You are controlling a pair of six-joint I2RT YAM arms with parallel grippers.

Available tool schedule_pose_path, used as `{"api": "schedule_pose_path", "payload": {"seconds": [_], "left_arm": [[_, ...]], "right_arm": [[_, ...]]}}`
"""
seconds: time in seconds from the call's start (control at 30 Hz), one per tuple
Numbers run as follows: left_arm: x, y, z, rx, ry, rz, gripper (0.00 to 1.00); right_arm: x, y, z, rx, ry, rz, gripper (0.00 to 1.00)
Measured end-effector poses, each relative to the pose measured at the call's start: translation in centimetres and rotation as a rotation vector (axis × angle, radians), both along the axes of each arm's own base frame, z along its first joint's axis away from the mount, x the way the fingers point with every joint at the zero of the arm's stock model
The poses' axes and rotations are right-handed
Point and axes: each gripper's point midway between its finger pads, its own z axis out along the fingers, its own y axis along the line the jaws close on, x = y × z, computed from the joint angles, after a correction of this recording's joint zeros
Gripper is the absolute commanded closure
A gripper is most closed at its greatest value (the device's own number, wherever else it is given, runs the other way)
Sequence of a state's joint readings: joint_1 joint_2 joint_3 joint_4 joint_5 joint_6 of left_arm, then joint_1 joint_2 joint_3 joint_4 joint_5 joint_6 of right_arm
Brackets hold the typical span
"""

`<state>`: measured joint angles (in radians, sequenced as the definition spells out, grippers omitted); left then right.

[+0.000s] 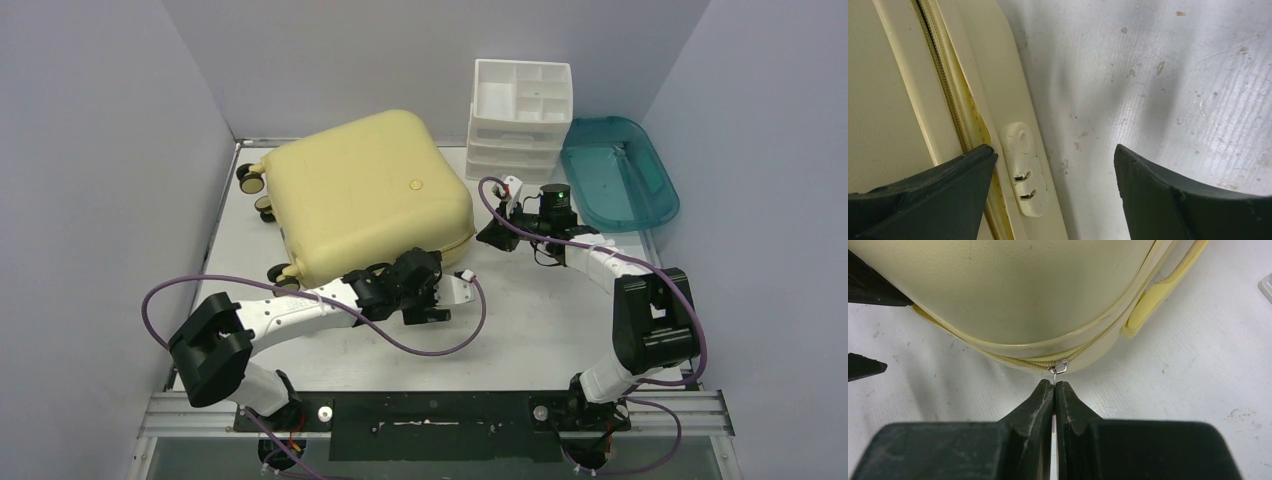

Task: Open, take out, and arrange the luggage
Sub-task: Unzip the luggage at the center of the board.

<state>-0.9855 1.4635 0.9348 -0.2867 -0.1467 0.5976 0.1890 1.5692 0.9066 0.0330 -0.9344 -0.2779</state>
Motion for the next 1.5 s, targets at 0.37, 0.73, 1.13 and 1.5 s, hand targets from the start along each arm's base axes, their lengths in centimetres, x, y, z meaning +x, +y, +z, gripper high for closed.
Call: {"api": "schedule_pose_path", "payload": {"seconds": [0.37,0.73,1.13,1.5], "left_arm": [[0.1,0.0,0.7,-0.015,-0.025,0.010,0.14],[0.2,0.2,1.3,-0.036,-0.053,0.015,0.14],[2.9,0.0,-0.1,0.020,-0.183,0.087,0.17],[4.9,-0.5,0.3,0.019,-0.164,0.168,0.55]], "right_arm": [[0.0,0.0,0.0,0.001,0.000,0.001,1.00],[0.0,0.0,-0.1,0.002,0.003,0.003,1.00],[0.4,0.0,-0.1,0.006,-0.013,0.002,1.00],[0.9,-0.2,-0.2,-0.002,-0.027,-0.013,1.00]]}}
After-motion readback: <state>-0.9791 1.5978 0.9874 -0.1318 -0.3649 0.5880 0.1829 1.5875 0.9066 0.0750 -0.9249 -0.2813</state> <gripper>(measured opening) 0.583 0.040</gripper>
